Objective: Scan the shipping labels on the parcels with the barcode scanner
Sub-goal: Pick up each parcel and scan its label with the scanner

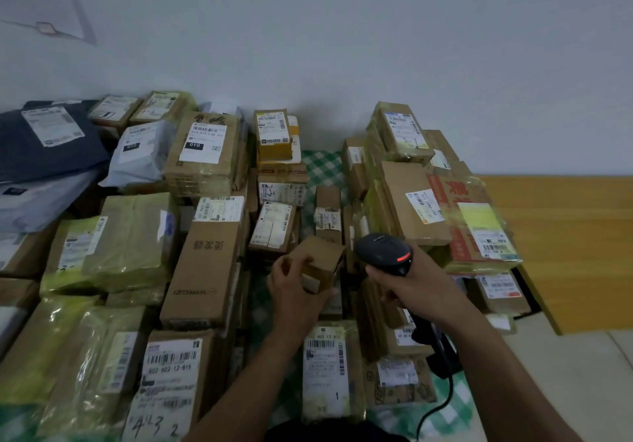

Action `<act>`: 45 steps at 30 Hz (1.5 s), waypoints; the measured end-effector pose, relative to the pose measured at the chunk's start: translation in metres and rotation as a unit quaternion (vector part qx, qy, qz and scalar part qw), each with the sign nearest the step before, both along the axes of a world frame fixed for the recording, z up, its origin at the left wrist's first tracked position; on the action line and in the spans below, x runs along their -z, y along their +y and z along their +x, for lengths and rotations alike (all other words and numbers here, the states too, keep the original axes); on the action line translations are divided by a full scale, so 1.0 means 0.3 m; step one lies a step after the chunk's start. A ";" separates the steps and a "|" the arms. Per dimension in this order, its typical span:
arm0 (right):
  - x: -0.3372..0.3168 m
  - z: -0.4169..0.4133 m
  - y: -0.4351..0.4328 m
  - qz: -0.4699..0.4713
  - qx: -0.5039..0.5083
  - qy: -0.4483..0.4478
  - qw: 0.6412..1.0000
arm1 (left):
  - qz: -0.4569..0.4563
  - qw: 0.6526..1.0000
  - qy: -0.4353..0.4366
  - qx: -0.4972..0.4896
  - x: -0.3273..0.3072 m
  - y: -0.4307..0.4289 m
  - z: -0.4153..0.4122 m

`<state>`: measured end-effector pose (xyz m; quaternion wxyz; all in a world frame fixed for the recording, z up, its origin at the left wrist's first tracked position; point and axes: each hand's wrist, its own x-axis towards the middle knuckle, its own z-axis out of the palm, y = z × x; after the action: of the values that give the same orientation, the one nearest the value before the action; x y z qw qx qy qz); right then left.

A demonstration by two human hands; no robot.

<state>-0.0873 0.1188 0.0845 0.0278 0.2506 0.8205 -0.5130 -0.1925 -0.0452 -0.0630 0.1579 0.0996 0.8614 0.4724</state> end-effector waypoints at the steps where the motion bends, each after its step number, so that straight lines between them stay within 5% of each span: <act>1: 0.004 0.001 0.001 -0.001 0.001 0.001 1.000 | -0.008 1.000 -0.008 0.006 0.006 -0.001 0.001; 7: 0.043 -0.001 0.012 -0.015 0.012 -0.004 1.000 | -0.104 0.987 -0.054 0.110 0.024 -0.034 -0.006; 12: 0.064 -0.016 0.018 -0.025 0.001 -0.010 1.000 | -0.057 0.996 -0.038 0.063 -0.014 -0.040 -0.018; 17: 0.079 -0.059 0.016 -0.011 -0.004 -0.022 1.000 | -0.021 0.985 -0.145 0.085 -0.021 0.002 -0.027; 23: 0.123 -0.125 0.016 -0.041 -0.007 -0.040 0.998 | -0.032 0.983 -0.167 0.073 -0.011 -0.024 -0.030; 30: 0.124 -0.189 0.025 -0.041 -0.024 -0.041 0.998 | -0.051 0.997 0.049 -0.038 0.012 0.042 -0.294; 39: 0.113 -0.212 0.057 -0.040 -0.025 -0.041 0.998 | -0.040 0.997 0.035 -0.052 0.150 0.080 -0.435; 45: 0.129 -0.223 0.063 -0.040 -0.035 -0.028 0.998 | -0.033 0.996 -0.050 -0.071 0.171 0.081 -0.450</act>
<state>-0.1542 0.1378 0.0460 0.0792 0.2346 0.8067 -0.5365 -0.3274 -0.0208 -0.1144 0.1698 0.0095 0.8724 0.4582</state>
